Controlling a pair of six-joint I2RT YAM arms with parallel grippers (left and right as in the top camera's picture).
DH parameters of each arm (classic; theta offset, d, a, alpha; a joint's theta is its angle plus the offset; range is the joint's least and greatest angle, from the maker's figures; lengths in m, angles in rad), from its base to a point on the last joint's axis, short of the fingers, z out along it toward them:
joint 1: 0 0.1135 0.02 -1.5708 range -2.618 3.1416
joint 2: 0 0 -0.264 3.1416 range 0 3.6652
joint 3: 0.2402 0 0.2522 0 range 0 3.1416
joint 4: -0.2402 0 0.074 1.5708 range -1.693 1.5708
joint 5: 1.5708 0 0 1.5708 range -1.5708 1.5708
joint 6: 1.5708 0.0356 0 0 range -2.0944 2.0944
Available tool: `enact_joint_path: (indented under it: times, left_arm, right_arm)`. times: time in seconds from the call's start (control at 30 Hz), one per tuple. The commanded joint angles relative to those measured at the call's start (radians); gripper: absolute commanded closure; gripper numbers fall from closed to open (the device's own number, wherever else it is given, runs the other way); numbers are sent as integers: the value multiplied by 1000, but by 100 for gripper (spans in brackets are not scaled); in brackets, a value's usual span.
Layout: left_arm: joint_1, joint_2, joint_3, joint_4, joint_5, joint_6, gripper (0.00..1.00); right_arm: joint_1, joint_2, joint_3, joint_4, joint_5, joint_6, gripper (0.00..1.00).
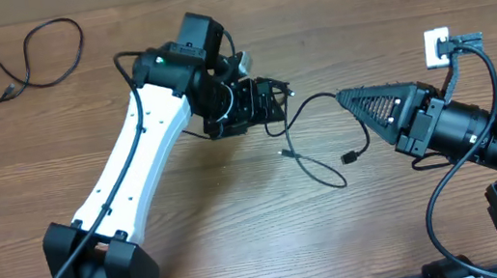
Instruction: Untangle cables
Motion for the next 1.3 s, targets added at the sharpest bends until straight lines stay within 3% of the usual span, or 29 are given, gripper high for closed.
enact_joint_path:
  times: [0.0,0.17,0.23,0.27,0.3,0.47,0.53,0.77,1.0,1.27]
  left_arm:
    - [-16,4,-39,63,8,-74,30]
    - [-34,4,-71,129,7,-83,46]
    - [-36,4,-79,131,4,-83,72]
    - [-36,4,-80,130,-1,-82,91]
    - [-36,4,-80,129,-9,-82,96]
    - [-4,4,-80,115,-153,-83,96]
    - [30,1,-79,106,-156,-72,96]
    - [234,-87,27,-29,-177,53,96]
    - [393,-205,65,-121,-407,12,96]
    - [635,-192,64,-67,-516,-9,96]
  right_arm:
    - [1,-3,19,16,-28,16,96]
    - [1,-3,19,15,-31,18,96]
    - [1,-3,19,14,-31,17,96]
    - [1,-3,19,13,-31,16,96]
    - [1,-3,19,10,-31,13,96]
    - [1,23,19,-84,-6,-121,91]
    - [1,47,19,-154,37,-156,86]
    - [1,227,19,-324,106,-220,84]
    - [1,366,18,-383,105,-315,79]
    - [1,373,18,-443,110,-401,74]
